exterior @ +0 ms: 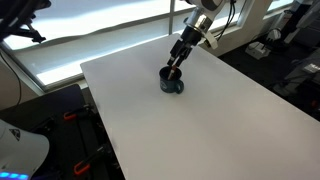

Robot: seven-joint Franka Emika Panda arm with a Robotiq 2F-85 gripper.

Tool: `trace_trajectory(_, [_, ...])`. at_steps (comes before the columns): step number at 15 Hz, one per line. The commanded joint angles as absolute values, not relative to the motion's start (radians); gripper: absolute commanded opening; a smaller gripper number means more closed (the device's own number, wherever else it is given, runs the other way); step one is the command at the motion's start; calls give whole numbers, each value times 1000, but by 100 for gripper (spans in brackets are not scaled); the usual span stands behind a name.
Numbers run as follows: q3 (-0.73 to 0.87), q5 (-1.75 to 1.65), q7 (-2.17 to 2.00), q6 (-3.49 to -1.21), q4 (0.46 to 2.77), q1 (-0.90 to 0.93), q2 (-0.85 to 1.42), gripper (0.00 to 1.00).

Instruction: Remove the marker from the blue cup and put it on the table

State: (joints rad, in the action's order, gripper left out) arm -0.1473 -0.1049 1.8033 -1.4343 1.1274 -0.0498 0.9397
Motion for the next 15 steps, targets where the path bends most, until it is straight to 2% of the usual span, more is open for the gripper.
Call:
trace_trajectory(1, [-147,-80,1823,-1475,1225,-59,874,93])
trace_trajectory(4, [-146,-77,1822,-1479,1237,-57,869,84])
trace_trajectory(5, [-146,-76,1823,-1479,1242,-57,867,95])
trace_trajectory(7, [-146,-75,1824,-1478,1248,-57,868,100])
trace_trajectory(15, [-146,-74,1838,-1484,1267,-58,866,100])
